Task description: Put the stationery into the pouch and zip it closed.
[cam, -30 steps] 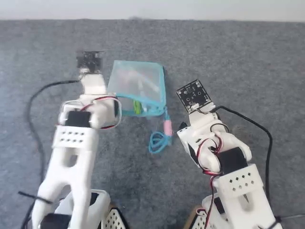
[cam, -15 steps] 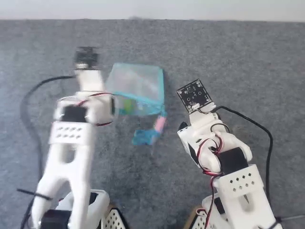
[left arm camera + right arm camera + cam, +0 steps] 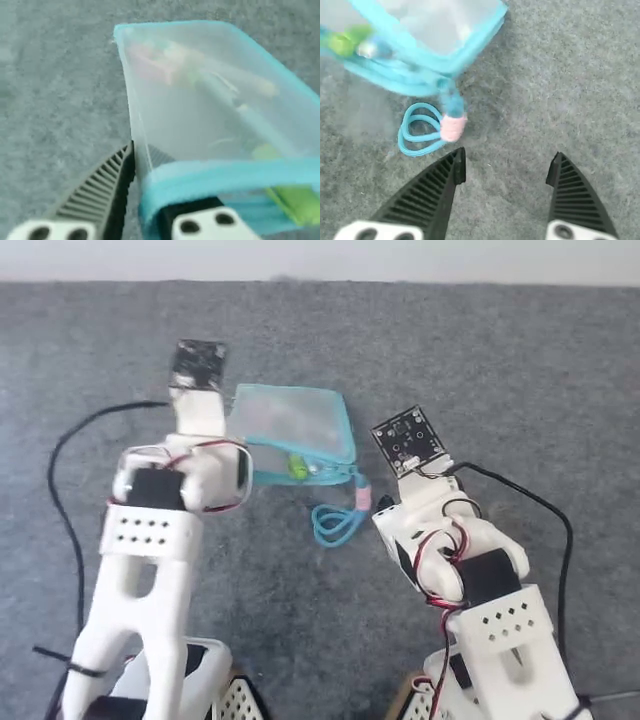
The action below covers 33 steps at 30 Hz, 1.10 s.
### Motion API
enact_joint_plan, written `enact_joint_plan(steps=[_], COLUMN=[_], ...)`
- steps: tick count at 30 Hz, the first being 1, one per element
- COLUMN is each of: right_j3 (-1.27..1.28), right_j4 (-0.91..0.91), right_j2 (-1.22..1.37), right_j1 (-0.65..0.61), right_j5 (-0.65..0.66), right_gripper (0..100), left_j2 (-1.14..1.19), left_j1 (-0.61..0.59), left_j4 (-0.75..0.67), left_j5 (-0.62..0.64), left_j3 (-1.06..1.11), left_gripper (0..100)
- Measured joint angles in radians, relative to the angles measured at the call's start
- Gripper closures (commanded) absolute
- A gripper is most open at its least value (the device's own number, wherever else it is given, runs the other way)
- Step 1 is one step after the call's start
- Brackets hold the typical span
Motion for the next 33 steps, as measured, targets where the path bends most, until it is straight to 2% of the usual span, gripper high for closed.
enact_joint_plan(steps=[4,11,15,23,31,33], right_j3=[0.000,-0.002,-0.049,-0.236,-0.253,-0.253], right_j4=[0.000,0.015,0.015,0.015,-0.095,-0.127], right_j2=[0.000,0.038,0.149,0.396,0.548,0.580], right_j1=[-0.023,-0.146,-0.181,-0.181,-0.187,-0.187], right_j5=[0.012,0.025,0.025,0.048,0.018,0.009], right_gripper=[74.4,74.3,74.2,74.2,74.8,79.4], left_j2=[0.000,-0.014,-0.015,-0.015,-0.015,-0.015], left_j1=[-0.032,-0.038,-0.043,-0.043,-0.043,-0.043], left_j4=[0.025,-0.100,-0.110,-0.110,-0.164,-0.190], left_j5=[0.000,0.000,0.000,0.000,0.000,0.000], left_j3=[-0.011,0.107,0.121,0.121,0.152,0.172], left_gripper=[99,99,99,99,99,99])
